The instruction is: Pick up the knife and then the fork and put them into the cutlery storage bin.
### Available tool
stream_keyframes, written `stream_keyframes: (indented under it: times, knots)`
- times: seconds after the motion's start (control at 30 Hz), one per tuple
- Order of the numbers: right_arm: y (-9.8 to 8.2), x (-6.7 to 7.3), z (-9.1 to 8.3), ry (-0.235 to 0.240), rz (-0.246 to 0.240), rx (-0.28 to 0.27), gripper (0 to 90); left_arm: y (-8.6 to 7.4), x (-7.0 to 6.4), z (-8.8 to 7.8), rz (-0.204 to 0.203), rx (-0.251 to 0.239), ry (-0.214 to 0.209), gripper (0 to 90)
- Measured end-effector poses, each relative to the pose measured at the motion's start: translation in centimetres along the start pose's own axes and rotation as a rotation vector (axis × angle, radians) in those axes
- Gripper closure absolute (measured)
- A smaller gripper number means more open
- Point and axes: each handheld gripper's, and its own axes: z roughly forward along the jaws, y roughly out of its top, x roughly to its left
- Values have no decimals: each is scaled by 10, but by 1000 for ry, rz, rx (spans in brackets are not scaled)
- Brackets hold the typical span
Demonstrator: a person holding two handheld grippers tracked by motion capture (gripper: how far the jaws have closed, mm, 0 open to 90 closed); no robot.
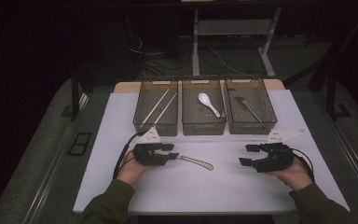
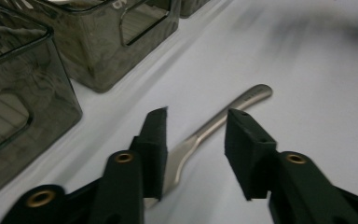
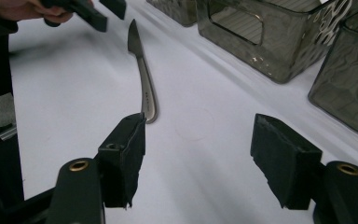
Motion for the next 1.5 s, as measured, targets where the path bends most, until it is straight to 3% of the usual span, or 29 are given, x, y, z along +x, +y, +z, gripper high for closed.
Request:
stream_keyframes:
  times: [0.17,0.3,0.5,0.53,0.57,0.6,0.7,0.77,0.87,1.0,1.17,1.5]
  knots:
    - [0,1,1,-1,-3,0,352,2,10,16,17,88,51,777]
    - [0,0,0,-2,-2,-1,352,-1,20,22,4,139,83,870]
    - [0,1,0,-5,-6,1,352,-7,21,25,-21,202,63,888]
    - [0,1,0,-5,-6,1,352,-7,22,24,-4,210,52,888]
    - [0,0,0,-6,-6,2,352,-7,20,23,-29,217,44,889]
    - [0,0,0,-7,-6,2,352,-7,20,23,-16,225,38,889]
    - [0,1,0,-7,-7,3,352,-7,17,21,-20,227,31,888]
    - [0,0,0,-7,-7,1,352,-6,15,21,-12,198,17,885]
    - [0,0,0,-7,-7,0,352,0,9,24,12,150,-17,791]
    - [0,0,0,-8,-6,-1,352,5,1,36,63,164,-62,688]
    - [0,0,0,-8,-5,-1,352,4,-2,49,102,200,-85,697]
    - [0,-1,0,-3,-10,-1,352,4,-2,51,163,191,-109,789]
